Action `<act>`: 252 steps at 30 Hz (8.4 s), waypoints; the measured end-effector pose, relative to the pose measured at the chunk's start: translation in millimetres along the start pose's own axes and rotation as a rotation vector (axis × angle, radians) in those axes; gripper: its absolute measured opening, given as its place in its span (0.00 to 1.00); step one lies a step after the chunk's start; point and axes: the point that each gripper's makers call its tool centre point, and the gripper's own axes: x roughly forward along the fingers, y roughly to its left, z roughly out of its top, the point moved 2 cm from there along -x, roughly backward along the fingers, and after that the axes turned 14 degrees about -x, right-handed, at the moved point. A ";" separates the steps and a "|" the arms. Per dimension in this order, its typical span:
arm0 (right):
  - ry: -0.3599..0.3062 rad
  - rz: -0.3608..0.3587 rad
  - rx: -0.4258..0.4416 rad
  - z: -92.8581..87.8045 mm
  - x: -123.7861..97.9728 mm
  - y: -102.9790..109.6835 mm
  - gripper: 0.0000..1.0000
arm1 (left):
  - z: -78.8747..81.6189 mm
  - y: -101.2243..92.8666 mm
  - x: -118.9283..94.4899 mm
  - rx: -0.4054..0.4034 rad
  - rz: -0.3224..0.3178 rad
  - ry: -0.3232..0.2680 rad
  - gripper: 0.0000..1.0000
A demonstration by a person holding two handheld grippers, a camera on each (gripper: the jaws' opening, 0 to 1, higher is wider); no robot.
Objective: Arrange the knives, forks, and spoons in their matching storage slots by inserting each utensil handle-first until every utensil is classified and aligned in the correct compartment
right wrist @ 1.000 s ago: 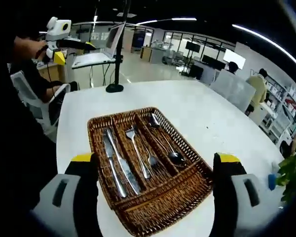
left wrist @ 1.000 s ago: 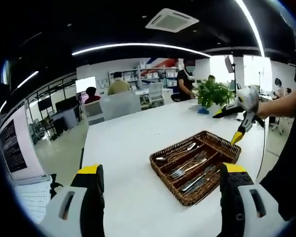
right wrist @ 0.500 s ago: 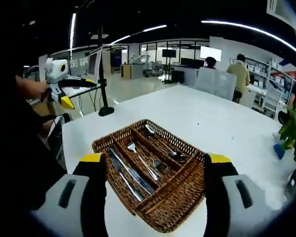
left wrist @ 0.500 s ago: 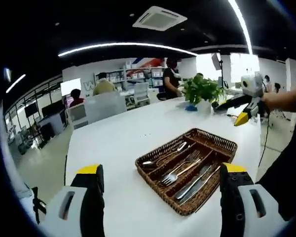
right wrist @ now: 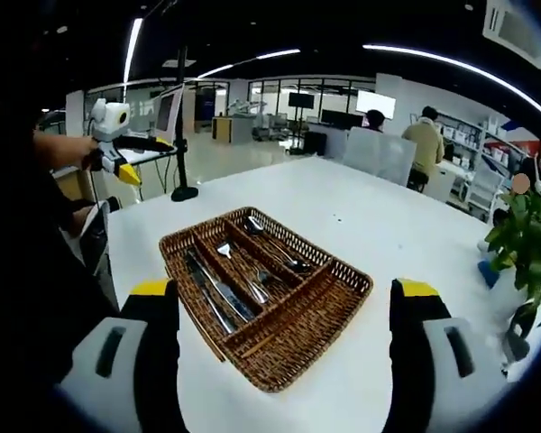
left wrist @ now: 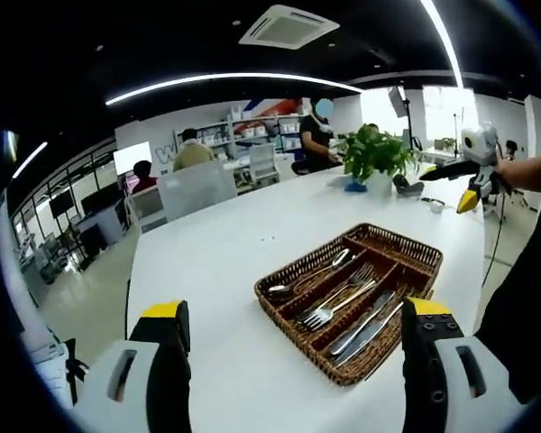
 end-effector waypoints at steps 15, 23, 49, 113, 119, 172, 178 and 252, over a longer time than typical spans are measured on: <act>-0.024 -0.041 -0.025 12.5 -15.7 -14.0 1.00 | -17.9 1.5 -15.9 -0.037 0.008 0.038 0.99; -0.018 -0.014 -0.038 8.9 -20.5 -7.7 1.00 | -13.8 1.9 -20.8 -0.044 0.019 0.014 0.99; 0.016 0.021 -0.017 -7.8 -22.8 0.5 1.00 | -23.6 -6.4 -23.2 -0.041 0.017 0.036 0.99; 0.177 0.393 0.137 -107.0 22.6 127.3 0.47 | -38.9 -11.0 -36.7 -0.028 0.016 0.070 0.99; 0.171 0.402 0.069 -105.8 42.1 142.0 0.38 | -38.1 -10.3 -40.2 -0.024 0.019 0.070 0.99; 0.104 0.510 -0.301 -113.7 69.6 162.0 0.06 | -49.1 -15.1 -50.2 -0.067 0.021 0.060 0.99; 0.092 0.546 -0.326 -113.9 72.8 165.4 0.06 | -47.0 -13.2 -49.8 -0.065 0.021 0.059 0.99; 0.214 -0.115 0.141 -56.3 41.9 65.4 0.03 | -36.5 -22.2 -25.2 -0.040 -0.048 0.055 0.99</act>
